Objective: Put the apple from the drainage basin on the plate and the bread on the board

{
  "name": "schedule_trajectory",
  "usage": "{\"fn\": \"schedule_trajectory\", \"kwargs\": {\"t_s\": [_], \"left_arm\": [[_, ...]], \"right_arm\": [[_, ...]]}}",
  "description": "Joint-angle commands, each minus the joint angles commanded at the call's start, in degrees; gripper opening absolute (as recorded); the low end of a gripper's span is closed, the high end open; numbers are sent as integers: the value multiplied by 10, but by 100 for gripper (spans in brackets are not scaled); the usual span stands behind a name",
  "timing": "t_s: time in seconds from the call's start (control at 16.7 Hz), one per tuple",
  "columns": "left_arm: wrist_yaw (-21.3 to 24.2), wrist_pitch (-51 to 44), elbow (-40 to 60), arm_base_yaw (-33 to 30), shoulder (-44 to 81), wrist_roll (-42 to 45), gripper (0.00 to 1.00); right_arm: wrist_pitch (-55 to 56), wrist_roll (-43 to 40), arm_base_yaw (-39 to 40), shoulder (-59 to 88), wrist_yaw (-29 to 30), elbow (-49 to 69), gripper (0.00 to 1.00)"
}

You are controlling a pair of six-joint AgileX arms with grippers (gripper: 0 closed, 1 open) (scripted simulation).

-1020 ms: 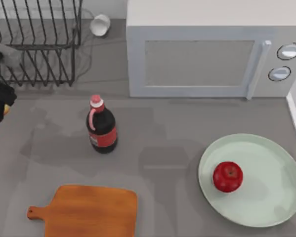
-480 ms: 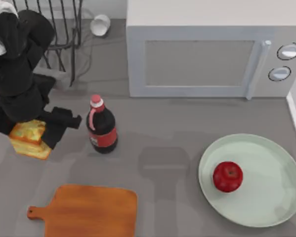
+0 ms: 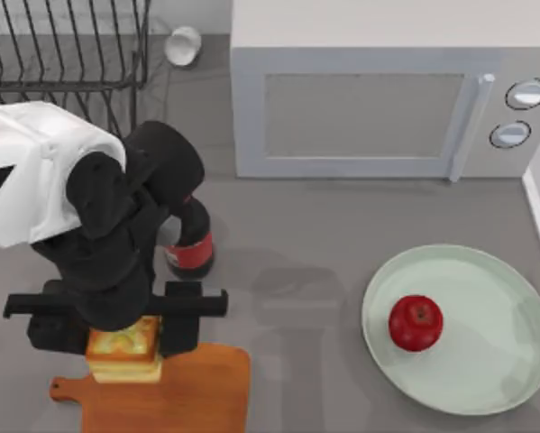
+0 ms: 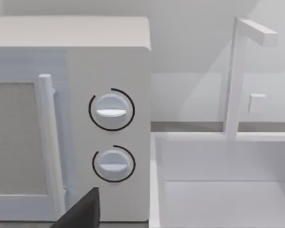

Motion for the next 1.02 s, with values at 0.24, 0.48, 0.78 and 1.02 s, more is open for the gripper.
{"fn": "schedule_trajectory", "kwargs": {"t_s": [0.24,0.48,0.78,1.02], "left_arm": [[-1,9,-23,-25,-18,-34,0],[0,8,-22,-22,-15,-32,0],[-1,43,-39,-23,-7,-32,0],[-1,86,-62,-23,5,-32,0]], "right_arm": [[0,0,0,0,0,0,100],[0,0,0,0,0,0,100],[0,0,0,0,0,0,100],[0,0,0,0,0,0,100]]}}
